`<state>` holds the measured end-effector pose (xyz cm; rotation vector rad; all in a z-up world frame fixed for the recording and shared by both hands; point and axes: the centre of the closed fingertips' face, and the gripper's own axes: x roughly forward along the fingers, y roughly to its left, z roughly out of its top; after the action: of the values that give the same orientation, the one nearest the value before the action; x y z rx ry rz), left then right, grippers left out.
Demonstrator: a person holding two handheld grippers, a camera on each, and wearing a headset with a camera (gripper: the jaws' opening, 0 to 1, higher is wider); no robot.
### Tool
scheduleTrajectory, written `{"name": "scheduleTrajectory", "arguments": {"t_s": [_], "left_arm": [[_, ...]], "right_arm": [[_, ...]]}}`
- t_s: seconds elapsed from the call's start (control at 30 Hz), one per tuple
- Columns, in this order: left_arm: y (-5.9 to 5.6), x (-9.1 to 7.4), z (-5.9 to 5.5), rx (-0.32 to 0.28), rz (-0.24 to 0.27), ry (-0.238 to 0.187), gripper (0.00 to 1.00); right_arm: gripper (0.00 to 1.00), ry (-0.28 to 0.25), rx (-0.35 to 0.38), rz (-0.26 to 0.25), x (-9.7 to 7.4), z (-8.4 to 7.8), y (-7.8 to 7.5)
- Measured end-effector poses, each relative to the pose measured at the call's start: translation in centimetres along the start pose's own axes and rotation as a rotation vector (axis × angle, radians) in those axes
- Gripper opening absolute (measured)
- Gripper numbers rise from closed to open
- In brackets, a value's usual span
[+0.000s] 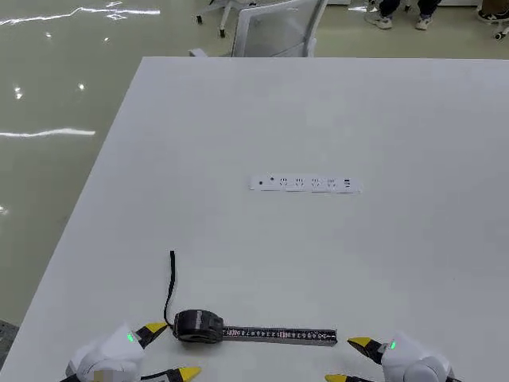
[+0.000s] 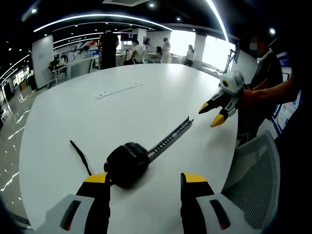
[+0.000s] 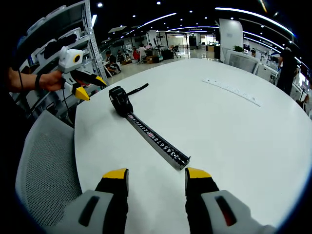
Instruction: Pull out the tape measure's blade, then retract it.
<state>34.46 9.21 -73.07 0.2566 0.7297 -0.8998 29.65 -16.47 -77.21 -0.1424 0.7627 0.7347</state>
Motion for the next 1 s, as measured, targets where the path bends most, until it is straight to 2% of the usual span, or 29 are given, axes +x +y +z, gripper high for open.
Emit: {"name": "scheduleTrajectory", "arguments": {"t_s": [0.07,0.13,0.23,0.33,0.6,0.8,1.0], "left_arm": [[-0.2,-0.4,-0.5,-0.008,0.018,0.006,0.55],[-0.4,-0.7,-0.9,-0.033,0.026,0.011,0.55],[-1.0,-1.4,-1.2,-0.099,0.032,-0.015,0.55],[-1.3,-1.7,-1.6,-0.124,0.039,-0.022,0.55],[-1.4,-2.2,-1.9,-0.226,0.052,-0.051,0.60],[-1.4,-2.4,-1.3,-0.248,0.061,-0.101,0.60],[-1.4,-2.4,-1.2,-0.253,0.067,-0.104,0.62]], "right_arm": [[0.47,-0.027,0.047,-0.006,-0.2,0.0,0.4],[0.47,-0.033,0.060,-0.012,-0.4,-0.2,0.6],[0.48,-0.041,0.080,-0.038,-1.0,-0.7,1.1],[0.48,-0.060,0.128,-0.046,-1.5,-1.1,1.4],[0.51,-0.072,0.171,-0.054,-2.2,-1.8,2.3],[0.52,-0.072,0.162,-0.050,-2.2,-1.7,2.8],[0.54,-0.076,0.162,-0.050,-2.2,-1.6,2.9]]}}
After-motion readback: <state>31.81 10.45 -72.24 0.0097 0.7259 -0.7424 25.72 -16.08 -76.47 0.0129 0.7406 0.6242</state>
